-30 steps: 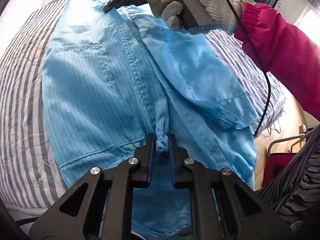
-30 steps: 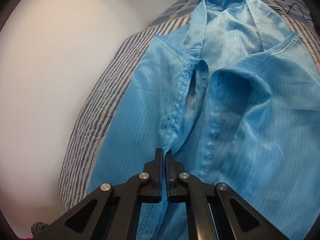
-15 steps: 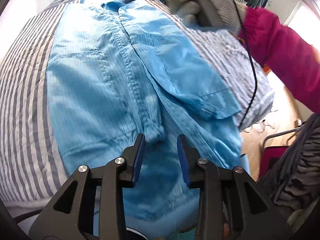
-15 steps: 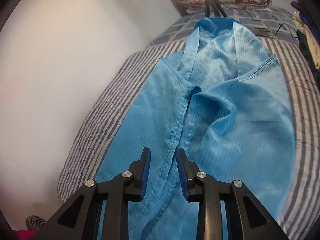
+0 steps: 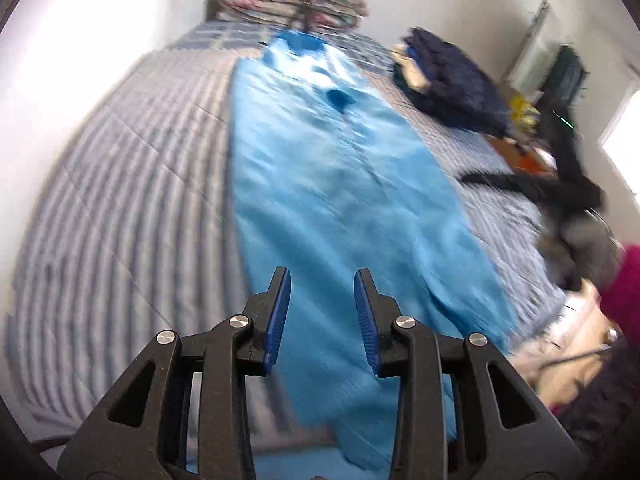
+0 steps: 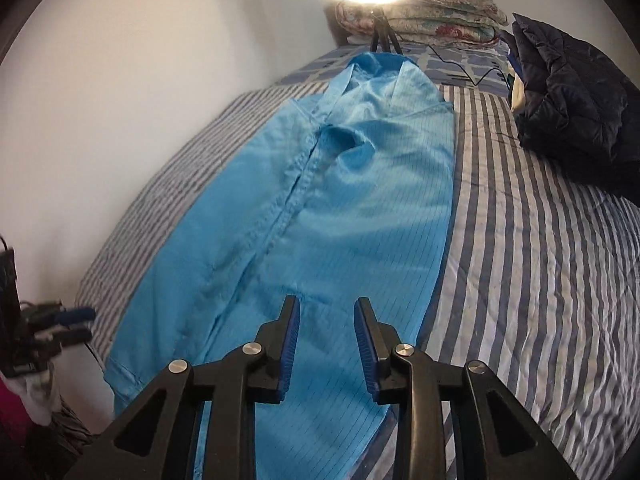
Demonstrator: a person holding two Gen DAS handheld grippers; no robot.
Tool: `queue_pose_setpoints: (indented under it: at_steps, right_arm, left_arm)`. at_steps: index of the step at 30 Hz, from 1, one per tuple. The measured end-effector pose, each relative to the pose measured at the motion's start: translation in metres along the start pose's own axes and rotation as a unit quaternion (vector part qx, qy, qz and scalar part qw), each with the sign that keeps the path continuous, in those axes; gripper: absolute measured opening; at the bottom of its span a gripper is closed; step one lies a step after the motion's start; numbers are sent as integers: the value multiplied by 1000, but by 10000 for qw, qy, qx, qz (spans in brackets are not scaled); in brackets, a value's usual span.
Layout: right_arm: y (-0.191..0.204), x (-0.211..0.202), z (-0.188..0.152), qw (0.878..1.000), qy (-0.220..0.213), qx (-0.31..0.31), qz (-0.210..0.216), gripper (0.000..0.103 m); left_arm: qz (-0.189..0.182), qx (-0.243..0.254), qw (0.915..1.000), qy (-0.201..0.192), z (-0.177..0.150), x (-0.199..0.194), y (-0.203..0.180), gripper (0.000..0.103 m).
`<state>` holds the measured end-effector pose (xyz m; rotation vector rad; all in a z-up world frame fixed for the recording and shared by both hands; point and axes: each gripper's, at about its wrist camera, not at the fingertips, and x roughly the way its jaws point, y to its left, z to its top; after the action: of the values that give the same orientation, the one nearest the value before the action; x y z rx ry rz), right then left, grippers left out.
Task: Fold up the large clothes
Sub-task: 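Smooth the folded coat with the left tool and release, lifting both tools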
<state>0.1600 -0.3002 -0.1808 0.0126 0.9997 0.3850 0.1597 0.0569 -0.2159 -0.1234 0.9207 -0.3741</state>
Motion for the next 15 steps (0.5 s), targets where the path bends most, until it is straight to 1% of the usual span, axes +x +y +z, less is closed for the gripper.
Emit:
queue_pose_setpoints:
  at_steps: [1,3,5,7,9,11,13,15]
  right_arm:
    - [4,3,0,10000,13,-76,-55,27]
    - [14,2,1,9993,-168,-227,-234,25]
    - [18,13,12,9992,-262,-151,-257,21]
    - [19,25,21,9992,-317,-6,-250,20]
    - [20,43,30,9989,-299,16,-347,20]
    - [18,58,34,9989,-226,-12,-414,20]
    - [16,73,34,9987,-79,-72,-496,20]
    - [15,93,27,9978,280,-223,-565,20]
  left_arm:
    - [36,43,10000,-59,9,5,1,33]
    - [175,156,9996,-176,22,13,2,33]
    - [413,214,9986,-233,30,29,7,33]
    - [447,134,9988,-174,31,47,16,33]
    - [505,122,9986,-27,30,65,20,33]
    - [627,261,9976,130,26,80,19,33]
    - [649,335,9969,300,22,93,19,33]
    - [674,316,9961,465,18,105,21,33]
